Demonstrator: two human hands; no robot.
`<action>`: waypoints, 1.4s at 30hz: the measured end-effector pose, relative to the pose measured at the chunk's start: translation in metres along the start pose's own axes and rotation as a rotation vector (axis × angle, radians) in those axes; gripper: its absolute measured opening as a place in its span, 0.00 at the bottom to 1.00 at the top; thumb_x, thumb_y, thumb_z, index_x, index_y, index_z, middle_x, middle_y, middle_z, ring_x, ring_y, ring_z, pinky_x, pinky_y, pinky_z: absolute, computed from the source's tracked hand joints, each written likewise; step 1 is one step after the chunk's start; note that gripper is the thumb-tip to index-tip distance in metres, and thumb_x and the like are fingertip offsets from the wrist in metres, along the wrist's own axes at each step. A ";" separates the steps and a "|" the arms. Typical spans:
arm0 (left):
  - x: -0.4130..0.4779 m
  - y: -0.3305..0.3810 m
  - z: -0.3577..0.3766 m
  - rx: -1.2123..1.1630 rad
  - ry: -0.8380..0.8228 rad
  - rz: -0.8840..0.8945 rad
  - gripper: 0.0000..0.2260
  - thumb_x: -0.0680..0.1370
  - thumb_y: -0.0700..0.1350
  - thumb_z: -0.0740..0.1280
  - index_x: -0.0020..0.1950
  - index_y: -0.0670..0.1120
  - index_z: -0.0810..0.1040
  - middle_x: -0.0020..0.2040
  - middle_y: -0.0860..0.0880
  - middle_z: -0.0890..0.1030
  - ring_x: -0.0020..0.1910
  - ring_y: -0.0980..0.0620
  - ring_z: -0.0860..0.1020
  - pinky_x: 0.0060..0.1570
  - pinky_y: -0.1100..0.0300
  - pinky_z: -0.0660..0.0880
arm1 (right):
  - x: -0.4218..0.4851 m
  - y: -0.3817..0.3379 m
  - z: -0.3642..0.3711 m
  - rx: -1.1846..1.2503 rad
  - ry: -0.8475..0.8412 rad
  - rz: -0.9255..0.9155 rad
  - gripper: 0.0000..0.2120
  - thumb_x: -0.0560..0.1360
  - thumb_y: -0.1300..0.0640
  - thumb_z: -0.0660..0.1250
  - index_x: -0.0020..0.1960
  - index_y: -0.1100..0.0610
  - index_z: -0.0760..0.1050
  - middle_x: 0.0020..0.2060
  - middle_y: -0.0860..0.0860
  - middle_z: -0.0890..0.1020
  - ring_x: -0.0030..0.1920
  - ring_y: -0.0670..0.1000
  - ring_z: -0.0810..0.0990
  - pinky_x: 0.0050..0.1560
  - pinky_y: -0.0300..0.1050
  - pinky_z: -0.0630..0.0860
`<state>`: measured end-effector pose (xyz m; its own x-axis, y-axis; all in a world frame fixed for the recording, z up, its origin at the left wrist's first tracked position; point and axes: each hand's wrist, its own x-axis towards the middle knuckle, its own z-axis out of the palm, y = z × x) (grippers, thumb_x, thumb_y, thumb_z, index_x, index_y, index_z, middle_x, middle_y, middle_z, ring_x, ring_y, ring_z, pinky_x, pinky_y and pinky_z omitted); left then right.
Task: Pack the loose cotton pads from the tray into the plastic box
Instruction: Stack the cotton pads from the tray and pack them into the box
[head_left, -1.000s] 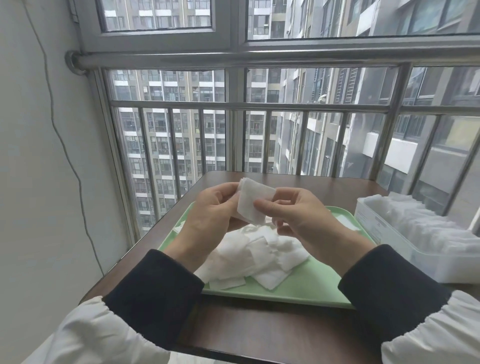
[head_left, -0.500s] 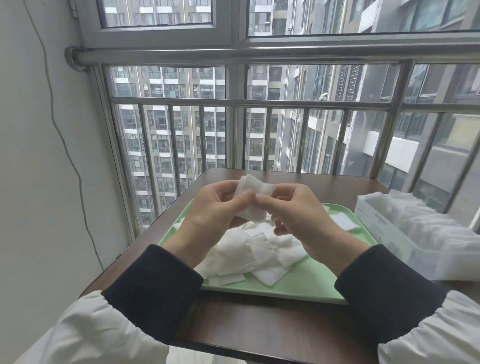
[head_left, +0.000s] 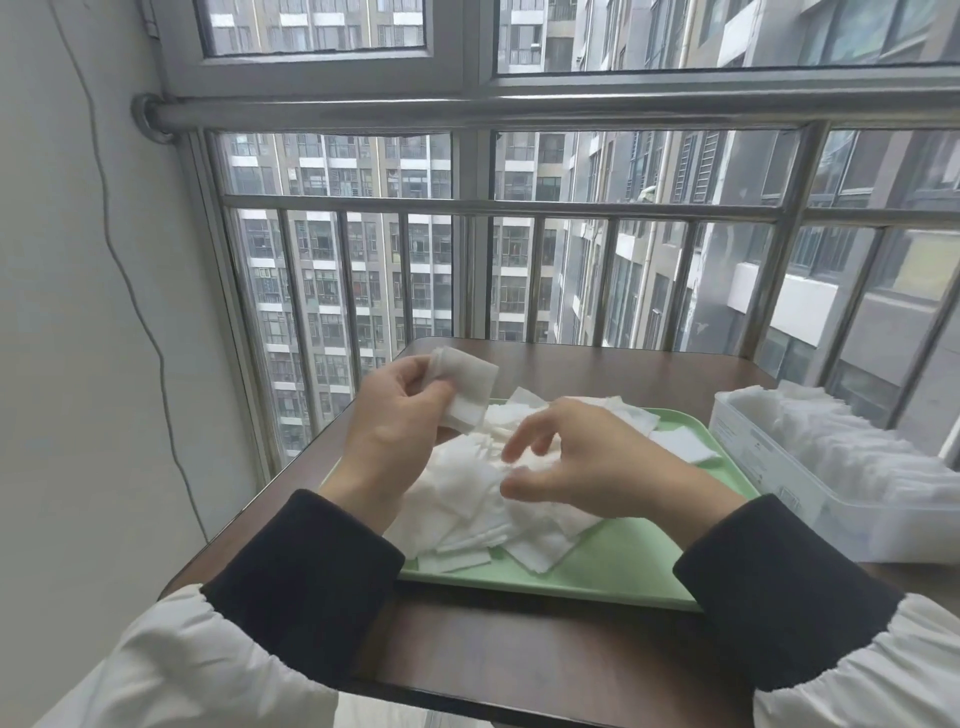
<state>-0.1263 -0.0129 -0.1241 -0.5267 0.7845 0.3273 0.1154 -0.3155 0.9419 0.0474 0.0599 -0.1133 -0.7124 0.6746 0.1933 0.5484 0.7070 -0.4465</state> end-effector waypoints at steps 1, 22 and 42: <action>0.000 0.000 0.000 0.003 0.001 -0.003 0.11 0.82 0.36 0.64 0.49 0.50 0.83 0.46 0.48 0.87 0.47 0.48 0.86 0.41 0.59 0.82 | 0.000 0.000 0.000 -0.024 -0.019 -0.003 0.09 0.69 0.43 0.75 0.48 0.43 0.83 0.44 0.41 0.77 0.44 0.37 0.75 0.46 0.38 0.73; -0.008 0.001 0.007 0.024 -0.213 -0.025 0.07 0.82 0.38 0.66 0.53 0.48 0.82 0.49 0.42 0.87 0.47 0.45 0.86 0.47 0.53 0.84 | -0.002 0.001 -0.023 1.056 0.231 -0.088 0.20 0.66 0.58 0.75 0.57 0.59 0.80 0.47 0.57 0.86 0.48 0.55 0.86 0.48 0.47 0.83; -0.009 0.006 0.007 -0.163 -0.450 -0.071 0.17 0.78 0.51 0.67 0.60 0.42 0.82 0.56 0.41 0.85 0.54 0.44 0.84 0.50 0.54 0.82 | 0.004 -0.003 -0.002 0.618 0.437 0.001 0.15 0.71 0.49 0.78 0.53 0.52 0.77 0.40 0.53 0.82 0.32 0.40 0.77 0.31 0.33 0.74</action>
<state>-0.1151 -0.0178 -0.1204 -0.1079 0.9487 0.2971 -0.0598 -0.3045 0.9506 0.0440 0.0613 -0.1094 -0.4033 0.7890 0.4635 0.1119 0.5453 -0.8307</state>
